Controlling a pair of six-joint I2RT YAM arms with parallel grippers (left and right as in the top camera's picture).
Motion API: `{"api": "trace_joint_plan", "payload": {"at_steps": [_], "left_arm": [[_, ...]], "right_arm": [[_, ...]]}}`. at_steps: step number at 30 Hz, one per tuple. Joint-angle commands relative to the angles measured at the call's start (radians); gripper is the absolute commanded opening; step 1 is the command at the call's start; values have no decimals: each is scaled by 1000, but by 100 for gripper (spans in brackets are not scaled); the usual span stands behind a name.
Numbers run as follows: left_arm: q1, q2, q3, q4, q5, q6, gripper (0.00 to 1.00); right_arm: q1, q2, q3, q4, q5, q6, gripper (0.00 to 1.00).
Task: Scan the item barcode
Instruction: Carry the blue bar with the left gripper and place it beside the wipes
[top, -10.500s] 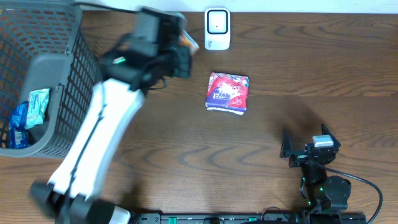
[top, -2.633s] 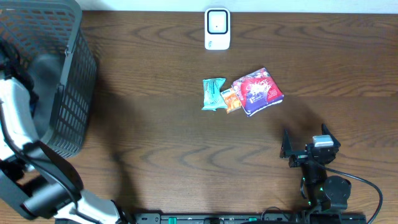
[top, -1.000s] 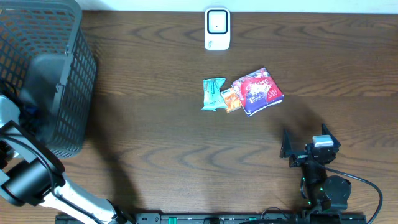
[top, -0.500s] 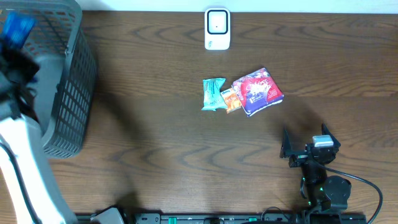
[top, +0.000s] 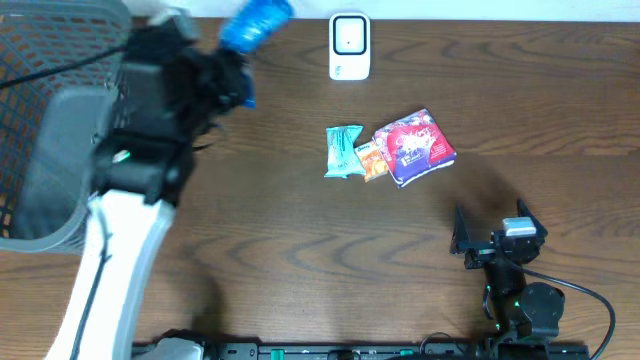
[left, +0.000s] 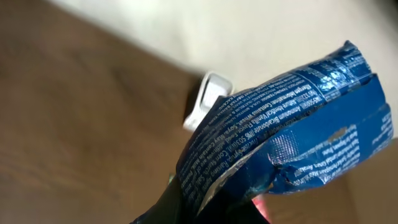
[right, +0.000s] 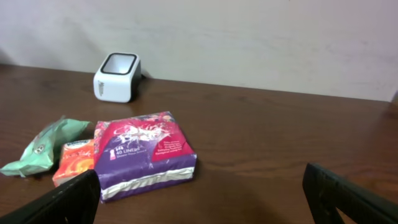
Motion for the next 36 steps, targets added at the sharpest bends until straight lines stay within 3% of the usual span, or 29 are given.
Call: {"api": "trace_joint_plan", "payload": {"at_steps": [1, 8, 13, 16, 19, 22, 29, 36], "left_arm": [[-68, 132, -14, -36, -162, -83, 7], [-146, 366, -14, -92, -204, -323, 7], [-200, 489, -14, -90, -138, -381, 9], [-218, 517, -14, -94, -133, -380, 42], [-226, 512, -14, -103, -128, -378, 54], [-220, 497, -14, -103, -82, -339, 63], [-176, 354, -13, -115, -42, -237, 64], [-134, 85, -13, -188, -44, 79, 70]], "right_arm": [[-3, -4, 0, -4, -6, -13, 99], [-3, -4, 0, -4, -5, -13, 99], [-3, -4, 0, -4, -5, -13, 99], [-3, -4, 0, -4, -5, -13, 99], [-3, -4, 0, -4, -5, -13, 99], [-3, -4, 0, -4, -5, -13, 99], [-3, -4, 0, -4, -5, -13, 99], [-3, -4, 0, -4, -5, -13, 99]]}}
